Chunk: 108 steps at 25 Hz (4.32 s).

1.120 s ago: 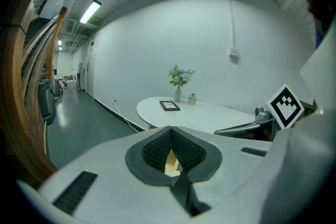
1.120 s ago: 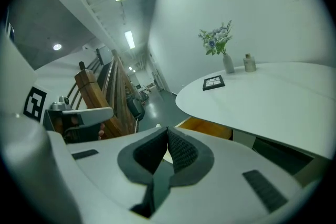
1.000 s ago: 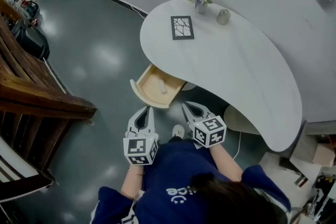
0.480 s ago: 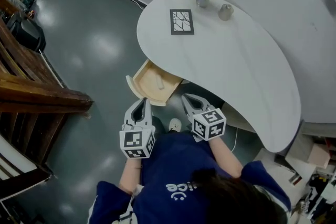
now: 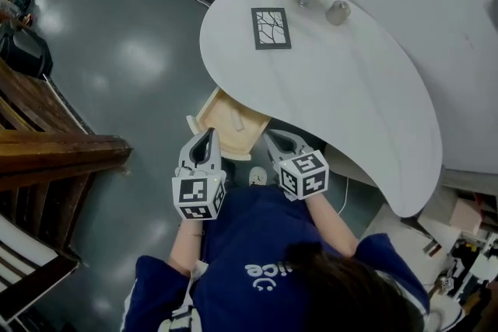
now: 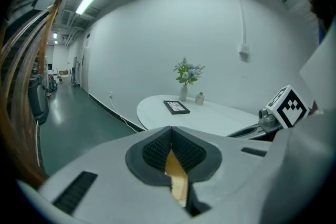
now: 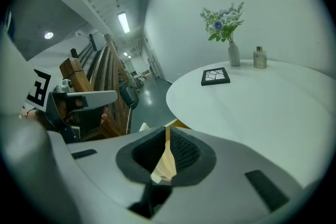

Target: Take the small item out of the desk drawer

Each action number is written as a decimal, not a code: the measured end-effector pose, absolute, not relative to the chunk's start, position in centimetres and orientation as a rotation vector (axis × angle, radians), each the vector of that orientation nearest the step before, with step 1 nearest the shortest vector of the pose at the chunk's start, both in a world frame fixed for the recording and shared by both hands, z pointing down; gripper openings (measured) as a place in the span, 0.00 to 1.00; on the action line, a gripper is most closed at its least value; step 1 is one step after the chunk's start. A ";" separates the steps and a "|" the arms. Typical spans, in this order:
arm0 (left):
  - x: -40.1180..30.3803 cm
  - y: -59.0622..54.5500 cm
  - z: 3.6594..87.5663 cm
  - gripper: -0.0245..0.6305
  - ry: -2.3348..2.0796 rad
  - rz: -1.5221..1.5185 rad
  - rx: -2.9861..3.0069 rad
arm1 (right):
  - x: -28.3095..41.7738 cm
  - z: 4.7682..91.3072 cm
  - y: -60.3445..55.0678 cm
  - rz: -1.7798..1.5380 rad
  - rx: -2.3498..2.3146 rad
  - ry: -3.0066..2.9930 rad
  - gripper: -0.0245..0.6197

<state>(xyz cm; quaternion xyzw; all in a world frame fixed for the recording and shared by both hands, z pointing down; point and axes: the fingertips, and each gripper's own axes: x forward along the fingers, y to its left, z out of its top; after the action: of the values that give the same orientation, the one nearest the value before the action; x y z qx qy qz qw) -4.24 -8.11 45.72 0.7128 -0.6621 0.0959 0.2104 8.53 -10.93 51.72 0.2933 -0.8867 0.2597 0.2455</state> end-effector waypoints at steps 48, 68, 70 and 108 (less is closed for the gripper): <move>-16.7 -13.9 51.9 0.04 -1.654 0.406 1.927 | -2.6 73.0 -15.0 0.398 0.488 -1.710 0.39; -18.8 -10.3 53.1 0.04 -1.796 0.433 1.692 | -1.6 79.0 -14.9 0.301 0.309 -1.563 0.43; -18.9 -10.0 53.3 0.04 -1.799 0.435 1.678 | -1.5 79.5 -14.9 0.305 0.298 -1.552 0.44; -17.7 -6.5 54.0 0.04 -1.809 0.445 1.609 | -0.3 82.9 -14.2 0.245 0.186 -1.477 0.35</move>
<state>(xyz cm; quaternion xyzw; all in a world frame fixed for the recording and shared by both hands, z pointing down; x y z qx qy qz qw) -17.72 -6.52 54.04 0.6163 -0.6928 0.1704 0.3334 -0.28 -14.20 82.89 0.0846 -0.6703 0.1110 0.7288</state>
